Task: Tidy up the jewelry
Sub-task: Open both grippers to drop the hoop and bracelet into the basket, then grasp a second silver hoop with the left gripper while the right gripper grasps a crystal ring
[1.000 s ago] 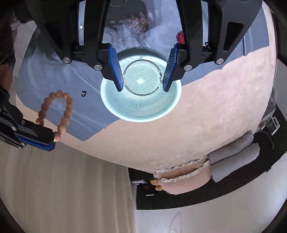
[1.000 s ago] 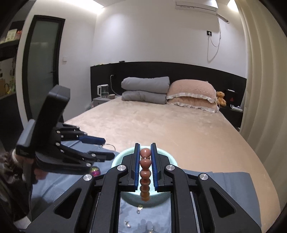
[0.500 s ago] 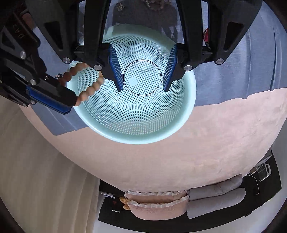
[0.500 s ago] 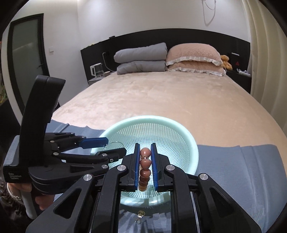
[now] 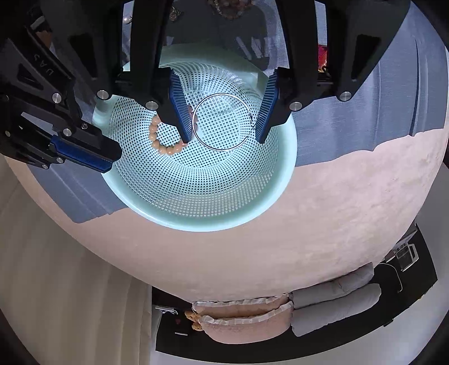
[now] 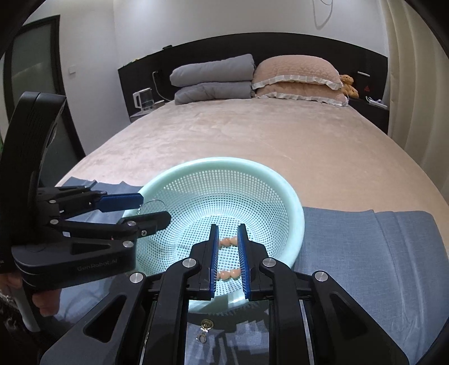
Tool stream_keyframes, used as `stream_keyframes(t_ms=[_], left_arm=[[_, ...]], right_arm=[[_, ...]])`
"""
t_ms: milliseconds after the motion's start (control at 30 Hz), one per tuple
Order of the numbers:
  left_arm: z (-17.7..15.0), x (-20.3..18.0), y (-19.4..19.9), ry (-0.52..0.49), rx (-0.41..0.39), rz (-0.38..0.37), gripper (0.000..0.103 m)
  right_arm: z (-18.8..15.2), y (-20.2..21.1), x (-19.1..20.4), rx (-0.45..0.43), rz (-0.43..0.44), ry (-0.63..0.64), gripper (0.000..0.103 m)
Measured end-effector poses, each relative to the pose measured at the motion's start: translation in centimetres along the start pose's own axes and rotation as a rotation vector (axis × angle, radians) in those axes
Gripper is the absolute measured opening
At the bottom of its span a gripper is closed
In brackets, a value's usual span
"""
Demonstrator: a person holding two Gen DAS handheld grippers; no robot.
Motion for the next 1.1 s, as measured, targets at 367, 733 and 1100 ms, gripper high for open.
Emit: stream_keyframes(t_ms=[367, 733, 1100], left_arm=[[-2.2, -1.7, 5.3, -0.035, -0.008, 0.042, 0.074], [-8.1, -3.8, 11.2, -0.161, -0.011, 0.078, 0.095], [-16.7, -5.4, 9.7, -0.298, 0.060, 0.047, 0.097]], right_arm=[[-2.0, 5.1, -0.8, -0.007, 0.011, -0.025, 0.026], [-6.5, 11.4, 0.4, -0.019, 0.089, 0.038, 0.049], [-13.6, 10.5, 2.0, 0.056, 0.131, 0.192, 0.059]])
Point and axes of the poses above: each gripper's, at about its wrist camera, not at the fingertips, and y roughly against the way its jaws point, x to its left, z to its top, the point moved 1 cm from there along -y, roughly the way its jaws point, and after that the axes turned 8 degrees about -y, right-handed, at the moved point
